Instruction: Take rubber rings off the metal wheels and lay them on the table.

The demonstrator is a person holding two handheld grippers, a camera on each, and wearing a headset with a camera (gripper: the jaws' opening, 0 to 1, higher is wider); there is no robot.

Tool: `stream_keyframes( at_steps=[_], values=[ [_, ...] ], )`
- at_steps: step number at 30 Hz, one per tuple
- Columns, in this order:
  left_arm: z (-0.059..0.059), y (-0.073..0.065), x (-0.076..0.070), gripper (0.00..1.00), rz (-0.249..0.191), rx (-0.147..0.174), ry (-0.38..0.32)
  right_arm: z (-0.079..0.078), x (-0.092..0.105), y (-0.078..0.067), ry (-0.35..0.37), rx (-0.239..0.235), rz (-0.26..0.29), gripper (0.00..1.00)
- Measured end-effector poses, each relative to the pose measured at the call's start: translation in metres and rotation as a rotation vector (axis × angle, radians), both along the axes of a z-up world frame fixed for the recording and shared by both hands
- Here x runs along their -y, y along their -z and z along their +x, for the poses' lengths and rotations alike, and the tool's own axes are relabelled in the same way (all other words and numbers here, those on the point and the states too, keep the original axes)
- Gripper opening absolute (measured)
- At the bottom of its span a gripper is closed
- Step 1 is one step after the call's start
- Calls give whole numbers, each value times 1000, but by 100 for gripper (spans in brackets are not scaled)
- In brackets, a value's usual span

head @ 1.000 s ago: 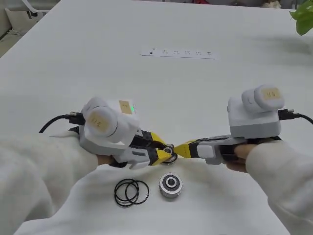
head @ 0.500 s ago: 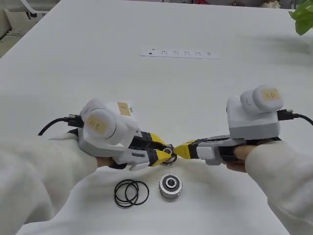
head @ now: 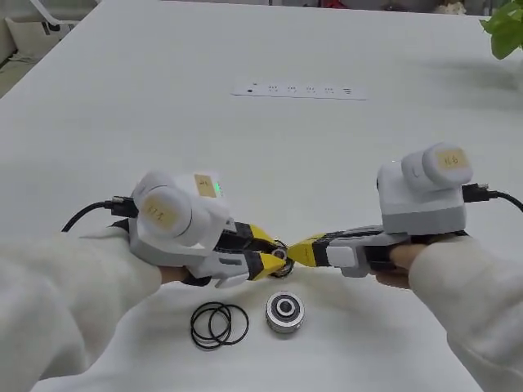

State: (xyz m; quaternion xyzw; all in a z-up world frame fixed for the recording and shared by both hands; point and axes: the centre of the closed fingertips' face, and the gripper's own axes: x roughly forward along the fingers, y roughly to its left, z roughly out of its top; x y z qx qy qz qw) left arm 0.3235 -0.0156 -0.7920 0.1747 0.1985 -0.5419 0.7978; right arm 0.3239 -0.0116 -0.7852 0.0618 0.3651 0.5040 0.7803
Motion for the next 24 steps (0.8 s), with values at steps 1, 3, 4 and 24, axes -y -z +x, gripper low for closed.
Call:
stream_keyframes(
  at_steps=[1, 3, 4, 24],
  values=[
    [0, 0, 0, 14, 3, 3, -1, 1, 1, 1, 2, 2, -4, 0],
    [0, 0, 0, 14, 8, 6, -9, 1, 4, 2, 10, -3, -7, 0],
    [0, 0, 0, 14, 12, 12, -8, 2, 5, 2, 14, -7, -7, 0],
    [-4, -36, -7, 34, -14, 16, 24, 2, 7, -1, 31, -20, 8, 0]
  ],
)
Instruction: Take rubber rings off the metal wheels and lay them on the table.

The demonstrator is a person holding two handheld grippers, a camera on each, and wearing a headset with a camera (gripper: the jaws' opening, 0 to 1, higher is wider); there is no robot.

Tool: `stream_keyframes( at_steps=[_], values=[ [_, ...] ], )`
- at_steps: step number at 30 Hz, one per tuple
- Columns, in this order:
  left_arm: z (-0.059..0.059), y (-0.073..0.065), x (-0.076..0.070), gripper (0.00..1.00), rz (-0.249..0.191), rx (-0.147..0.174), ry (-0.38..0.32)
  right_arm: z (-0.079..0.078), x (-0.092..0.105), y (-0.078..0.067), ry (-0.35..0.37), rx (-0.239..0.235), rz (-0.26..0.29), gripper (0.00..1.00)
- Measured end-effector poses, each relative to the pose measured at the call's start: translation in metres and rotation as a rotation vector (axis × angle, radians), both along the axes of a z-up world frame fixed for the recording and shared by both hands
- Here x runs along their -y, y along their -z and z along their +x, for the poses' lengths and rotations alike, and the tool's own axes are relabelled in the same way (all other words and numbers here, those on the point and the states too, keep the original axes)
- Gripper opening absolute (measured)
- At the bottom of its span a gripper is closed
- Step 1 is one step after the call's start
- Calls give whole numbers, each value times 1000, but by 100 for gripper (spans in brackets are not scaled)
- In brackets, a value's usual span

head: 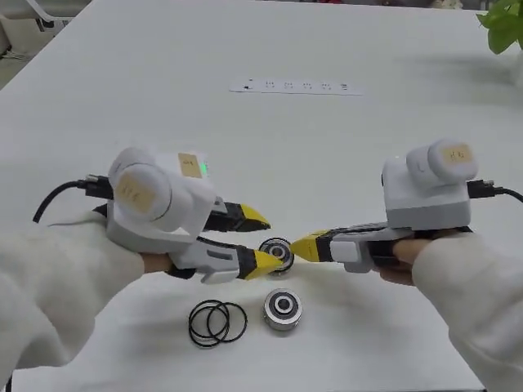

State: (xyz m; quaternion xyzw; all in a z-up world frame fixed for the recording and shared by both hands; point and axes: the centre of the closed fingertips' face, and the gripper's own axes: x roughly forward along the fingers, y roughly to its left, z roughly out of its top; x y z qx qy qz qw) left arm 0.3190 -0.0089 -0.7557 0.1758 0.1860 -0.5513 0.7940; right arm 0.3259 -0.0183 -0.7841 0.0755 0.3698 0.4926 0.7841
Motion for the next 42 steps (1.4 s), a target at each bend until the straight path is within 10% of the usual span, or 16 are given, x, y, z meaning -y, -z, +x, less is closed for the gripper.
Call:
stream_keyframes(
  at_steps=[12, 24, 42],
  values=[
    [-6, -48, -4, 66, -52, 5, -10, -1, -7, -13, -2, 10, 40, 0],
    [-20, -86, -45, 79, -36, 60, -66, 3, -9, -31, 30, 11, 107, 0],
    [-46, -93, -101, 85, -12, 66, -177, -6, -20, -48, -5, -6, 159, 0]
  ],
)
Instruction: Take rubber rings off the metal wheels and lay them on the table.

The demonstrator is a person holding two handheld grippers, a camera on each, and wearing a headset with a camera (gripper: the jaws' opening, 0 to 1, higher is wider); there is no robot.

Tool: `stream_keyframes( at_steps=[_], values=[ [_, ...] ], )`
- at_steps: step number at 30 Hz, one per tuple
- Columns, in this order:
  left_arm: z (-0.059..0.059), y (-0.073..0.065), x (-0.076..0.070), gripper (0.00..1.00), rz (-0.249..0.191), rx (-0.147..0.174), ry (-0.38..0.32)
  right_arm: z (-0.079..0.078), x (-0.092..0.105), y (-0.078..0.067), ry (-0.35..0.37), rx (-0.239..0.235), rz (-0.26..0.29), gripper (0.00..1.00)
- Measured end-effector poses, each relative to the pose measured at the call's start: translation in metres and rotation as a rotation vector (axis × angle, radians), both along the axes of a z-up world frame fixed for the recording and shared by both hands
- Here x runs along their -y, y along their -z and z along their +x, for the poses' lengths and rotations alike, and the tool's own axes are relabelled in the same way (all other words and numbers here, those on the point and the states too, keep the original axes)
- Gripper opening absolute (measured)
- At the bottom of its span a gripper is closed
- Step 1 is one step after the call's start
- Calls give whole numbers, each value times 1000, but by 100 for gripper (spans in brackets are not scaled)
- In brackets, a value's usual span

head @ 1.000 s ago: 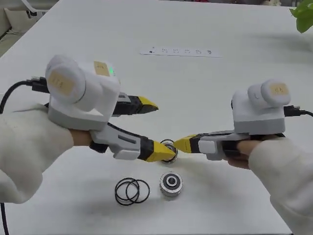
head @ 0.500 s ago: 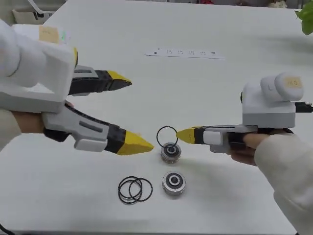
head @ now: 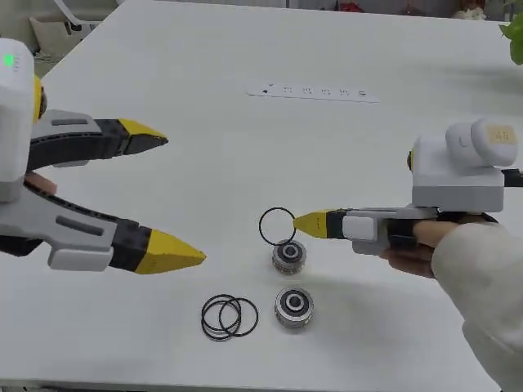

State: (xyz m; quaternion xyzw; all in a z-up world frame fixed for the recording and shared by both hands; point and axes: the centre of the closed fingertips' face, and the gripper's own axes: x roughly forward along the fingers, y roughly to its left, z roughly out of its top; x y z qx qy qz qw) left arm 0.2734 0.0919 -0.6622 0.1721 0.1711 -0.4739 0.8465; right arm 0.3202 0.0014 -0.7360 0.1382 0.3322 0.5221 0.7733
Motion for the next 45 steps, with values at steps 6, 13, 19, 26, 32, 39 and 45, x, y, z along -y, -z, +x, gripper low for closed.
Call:
stream_keyframes(
  at_steps=[6, 13, 19, 26, 32, 39, 45],
  values=[
    [-11, 7, -11, 87, -23, -13, -20, -7, -6, 0, -27, -7, -5, 0],
    [-21, 22, -25, 87, -1, -34, -64, -18, -16, 1, -72, -19, -9, 0],
    [-26, 31, -31, 88, -22, -59, -96, -26, -21, 6, -106, -24, -28, 0],
    [-33, 46, -35, 89, 3, -93, -117, -35, -26, 14, -141, -40, -54, 0],
    [-36, 48, -31, 89, -21, -101, -125, -46, -29, 29, -186, -65, -99, 0],
    [-38, 53, -33, 88, -20, -114, -137, -56, -32, 37, -223, -80, -129, 0],
    [-40, 56, -34, 88, -26, -122, -144, -62, -34, 45, -246, -87, -154, 0]
  ],
)
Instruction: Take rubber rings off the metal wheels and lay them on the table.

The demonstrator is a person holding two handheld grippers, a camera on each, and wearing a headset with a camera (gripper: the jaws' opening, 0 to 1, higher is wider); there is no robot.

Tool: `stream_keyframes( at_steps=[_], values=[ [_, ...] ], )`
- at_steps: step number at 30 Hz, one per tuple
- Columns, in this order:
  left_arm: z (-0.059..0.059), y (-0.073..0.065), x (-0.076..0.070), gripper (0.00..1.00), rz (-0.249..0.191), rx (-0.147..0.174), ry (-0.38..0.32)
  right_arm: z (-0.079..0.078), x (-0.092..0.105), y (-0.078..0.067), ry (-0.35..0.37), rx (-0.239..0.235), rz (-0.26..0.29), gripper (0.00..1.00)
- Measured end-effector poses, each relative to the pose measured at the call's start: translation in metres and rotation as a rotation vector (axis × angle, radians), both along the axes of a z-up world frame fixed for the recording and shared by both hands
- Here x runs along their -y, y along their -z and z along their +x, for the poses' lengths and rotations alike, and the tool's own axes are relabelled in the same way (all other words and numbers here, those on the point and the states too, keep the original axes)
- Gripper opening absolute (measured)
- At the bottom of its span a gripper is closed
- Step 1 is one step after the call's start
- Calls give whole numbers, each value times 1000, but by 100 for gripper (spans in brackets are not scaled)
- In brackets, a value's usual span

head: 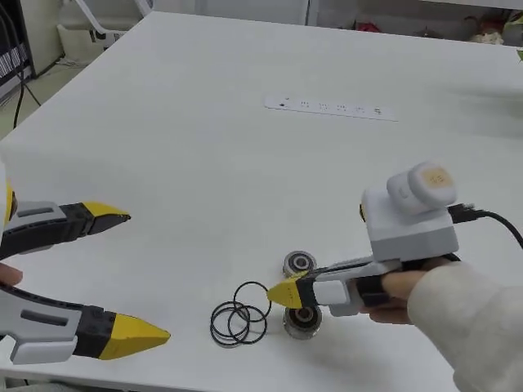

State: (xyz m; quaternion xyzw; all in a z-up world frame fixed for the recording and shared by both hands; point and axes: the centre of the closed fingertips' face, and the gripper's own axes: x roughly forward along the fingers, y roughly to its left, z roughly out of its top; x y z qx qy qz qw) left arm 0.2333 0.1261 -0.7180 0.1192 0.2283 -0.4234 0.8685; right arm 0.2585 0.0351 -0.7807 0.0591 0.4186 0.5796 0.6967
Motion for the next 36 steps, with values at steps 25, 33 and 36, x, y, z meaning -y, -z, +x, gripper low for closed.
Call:
stream_keyframes(
  at_steps=[25, 33, 36],
  values=[
    [-1, 2, -2, 87, -13, -3, -18, -3, -4, 1, -31, -12, 7, 0],
    [-2, 3, -3, 87, -13, -5, -20, -3, -5, 7, -32, -10, -9, 0],
    [-2, 3, -2, 87, -15, -7, -19, -5, -6, 10, -37, -9, -20, 0]
  ],
)
